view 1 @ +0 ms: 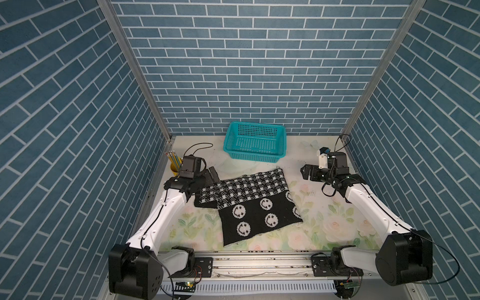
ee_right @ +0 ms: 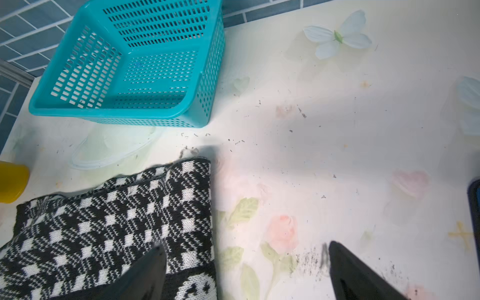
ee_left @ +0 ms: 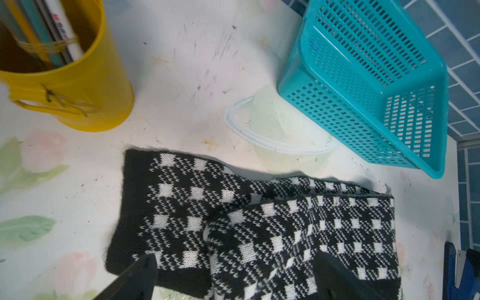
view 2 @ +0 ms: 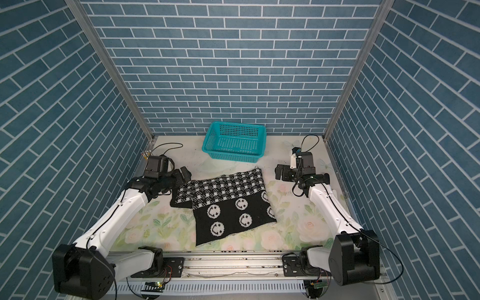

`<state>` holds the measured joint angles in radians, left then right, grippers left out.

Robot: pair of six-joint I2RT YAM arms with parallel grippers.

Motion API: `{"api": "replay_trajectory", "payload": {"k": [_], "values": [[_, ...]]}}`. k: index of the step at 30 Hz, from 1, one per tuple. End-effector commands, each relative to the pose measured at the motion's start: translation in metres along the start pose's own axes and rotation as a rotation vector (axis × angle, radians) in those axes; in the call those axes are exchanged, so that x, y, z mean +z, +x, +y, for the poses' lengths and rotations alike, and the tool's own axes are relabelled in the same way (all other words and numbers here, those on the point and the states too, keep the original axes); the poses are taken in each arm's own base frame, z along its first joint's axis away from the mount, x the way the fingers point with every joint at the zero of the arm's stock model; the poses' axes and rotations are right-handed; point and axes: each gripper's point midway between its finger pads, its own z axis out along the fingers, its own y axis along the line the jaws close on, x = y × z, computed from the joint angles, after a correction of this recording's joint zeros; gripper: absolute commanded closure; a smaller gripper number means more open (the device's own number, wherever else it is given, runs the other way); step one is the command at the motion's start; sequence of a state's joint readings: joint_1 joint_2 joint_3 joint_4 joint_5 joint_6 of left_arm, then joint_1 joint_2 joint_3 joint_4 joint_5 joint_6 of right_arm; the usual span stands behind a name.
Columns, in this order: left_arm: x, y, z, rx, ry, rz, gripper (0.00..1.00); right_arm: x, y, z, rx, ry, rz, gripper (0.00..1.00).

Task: Roll up the scarf and place it into the basket
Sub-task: Fold the scarf at the center of the board.

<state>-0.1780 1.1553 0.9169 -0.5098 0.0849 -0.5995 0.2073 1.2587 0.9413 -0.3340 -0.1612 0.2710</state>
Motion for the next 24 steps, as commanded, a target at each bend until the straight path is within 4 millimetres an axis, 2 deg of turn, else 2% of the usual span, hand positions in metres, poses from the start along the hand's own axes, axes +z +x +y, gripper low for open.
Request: {"api": "replay_trajectory", "payload": {"k": [1,3,6,9,13,16,20,24], "values": [[0.000,-0.024,-0.014,-0.008,0.052,-0.112,0.00,-0.005,0.016,0.012,-0.037,-0.074,0.030,0.01],[0.010,-0.024,-0.025,0.012,0.087,-0.088,0.00,-0.008,0.032,0.016,-0.023,-0.114,0.037,0.00],[0.026,-0.018,-0.058,0.086,0.181,-0.043,0.00,-0.007,0.056,0.020,0.006,-0.165,0.063,0.01],[0.036,-0.006,-0.110,0.226,0.286,-0.006,0.00,-0.001,0.075,0.025,0.037,-0.202,0.098,0.00],[0.058,0.033,-0.195,0.454,0.395,0.108,0.00,-0.001,0.108,0.029,0.064,-0.183,0.145,0.01],[0.084,0.061,-0.247,0.583,0.417,0.182,0.00,-0.008,0.135,0.029,0.107,-0.174,0.155,0.01],[0.124,0.081,-0.286,0.633,0.396,0.246,0.00,-0.014,0.166,0.024,0.160,-0.145,0.179,0.01],[0.147,0.091,-0.312,0.646,0.413,0.280,0.00,-0.014,0.188,0.023,0.199,-0.141,0.199,0.00]]}}
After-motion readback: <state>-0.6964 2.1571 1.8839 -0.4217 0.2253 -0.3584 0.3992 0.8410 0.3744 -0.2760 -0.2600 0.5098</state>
